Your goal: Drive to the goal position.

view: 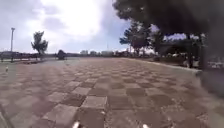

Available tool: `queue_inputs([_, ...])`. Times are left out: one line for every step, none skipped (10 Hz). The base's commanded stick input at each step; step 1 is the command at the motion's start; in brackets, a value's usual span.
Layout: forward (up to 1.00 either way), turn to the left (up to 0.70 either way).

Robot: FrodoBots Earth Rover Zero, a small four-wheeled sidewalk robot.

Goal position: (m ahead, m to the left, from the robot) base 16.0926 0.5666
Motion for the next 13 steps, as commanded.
queue_inputs([0.7, 0.0])
queue_inputs([0.7, 0.0])
queue_inputs([0.7, 0.0])
queue_inputs([0.7, 0.0])
queue_inputs([0.7, 0.0])
queue_inputs([0.7, 0.0])
queue_inputs([0.7, 0.0])
queue_inputs([0.7, 0.0])
queue_inputs([0.7, 0.0])
queue_inputs([0.7, 0.0])
queue_inputs([0.7, 0.0])
queue_inputs([0.7, 0.0])
queue_inputs([0.7, 0.0])
